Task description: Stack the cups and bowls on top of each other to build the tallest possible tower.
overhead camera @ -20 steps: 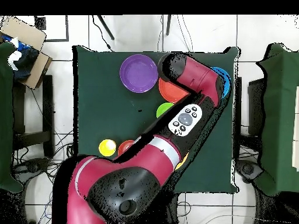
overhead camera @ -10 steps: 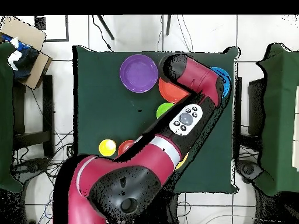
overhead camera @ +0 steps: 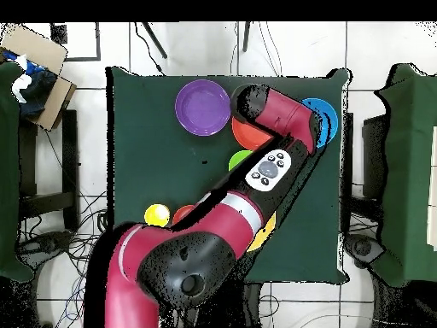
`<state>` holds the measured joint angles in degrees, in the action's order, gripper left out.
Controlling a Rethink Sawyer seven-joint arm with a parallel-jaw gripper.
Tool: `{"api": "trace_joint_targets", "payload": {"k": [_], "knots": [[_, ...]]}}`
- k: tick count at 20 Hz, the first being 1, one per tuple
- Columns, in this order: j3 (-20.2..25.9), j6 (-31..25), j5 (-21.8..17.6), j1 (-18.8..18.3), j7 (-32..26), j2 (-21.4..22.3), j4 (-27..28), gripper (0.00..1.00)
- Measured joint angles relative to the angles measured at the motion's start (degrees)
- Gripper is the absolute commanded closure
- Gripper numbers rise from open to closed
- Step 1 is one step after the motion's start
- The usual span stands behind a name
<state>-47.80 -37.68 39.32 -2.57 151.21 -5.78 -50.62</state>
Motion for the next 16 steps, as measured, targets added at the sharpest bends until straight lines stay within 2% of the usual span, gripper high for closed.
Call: {"api": "trace_joint_targets", "payload": {"k": [9, 16], "knots": [[-1.6, 0.0, 0.9, -0.1, 0.0, -4.9, 3.4, 0.00], [-1.8, 0.0, 1.0, -0.2, 0.0, -6.4, 3.9, 0.00]]}}
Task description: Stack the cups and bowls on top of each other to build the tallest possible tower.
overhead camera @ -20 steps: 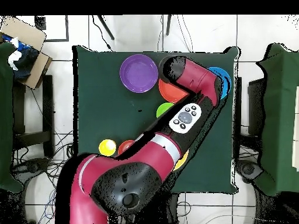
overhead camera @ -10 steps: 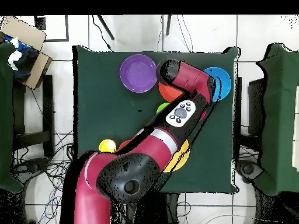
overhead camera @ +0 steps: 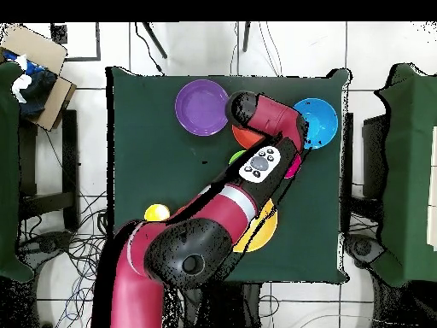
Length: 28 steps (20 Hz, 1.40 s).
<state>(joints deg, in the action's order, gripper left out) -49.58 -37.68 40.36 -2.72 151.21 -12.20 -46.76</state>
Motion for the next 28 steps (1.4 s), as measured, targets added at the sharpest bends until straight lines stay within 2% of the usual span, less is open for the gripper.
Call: {"api": "trace_joint_targets", "payload": {"k": [9, 15, 21, 28], "knots": [[0.0, 0.0, 0.0, -0.1, 0.0, 0.3, 0.0, 0.00], [0.4, 0.0, 0.0, 0.0, 0.0, 2.1, -0.8, 0.00], [1.1, 0.0, -0.1, 0.1, 0.0, 7.8, -4.0, 0.00], [1.1, 0.0, -0.1, 0.2, 0.0, 11.3, -4.7, 0.00]]}}
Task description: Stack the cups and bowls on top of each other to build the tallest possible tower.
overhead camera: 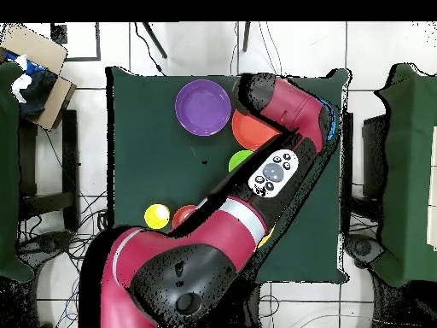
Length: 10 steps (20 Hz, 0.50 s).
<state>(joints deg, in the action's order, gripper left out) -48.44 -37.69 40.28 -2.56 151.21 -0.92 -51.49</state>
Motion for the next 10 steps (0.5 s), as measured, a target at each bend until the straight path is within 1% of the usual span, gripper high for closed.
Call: {"api": "trace_joint_targets", "payload": {"k": [5, 10], "knots": [[0.0, 0.0, 0.0, 0.0, 0.0, 0.9, 0.0, 0.00], [0.0, 0.0, 0.0, 0.0, 0.0, 0.8, 0.0, 0.00]]}}
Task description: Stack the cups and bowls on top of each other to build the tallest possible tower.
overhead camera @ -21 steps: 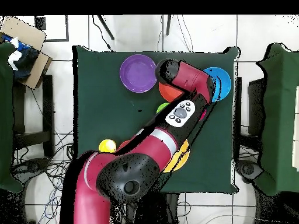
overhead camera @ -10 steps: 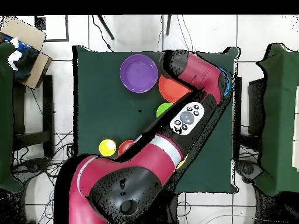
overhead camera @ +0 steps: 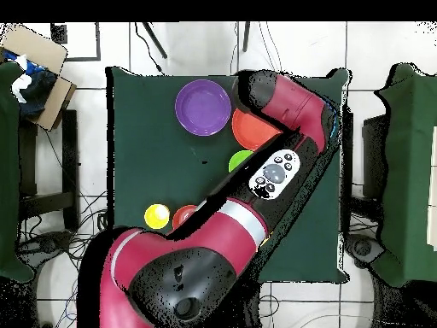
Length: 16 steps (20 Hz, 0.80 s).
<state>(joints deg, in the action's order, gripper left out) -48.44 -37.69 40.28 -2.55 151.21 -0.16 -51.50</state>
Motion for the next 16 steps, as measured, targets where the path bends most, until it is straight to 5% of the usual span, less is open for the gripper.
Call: {"api": "trace_joint_targets", "payload": {"k": [16], "knots": [[-3.0, -4.0, 1.5, -0.9, 0.0, -5.0, 6.8, 0.00]]}}
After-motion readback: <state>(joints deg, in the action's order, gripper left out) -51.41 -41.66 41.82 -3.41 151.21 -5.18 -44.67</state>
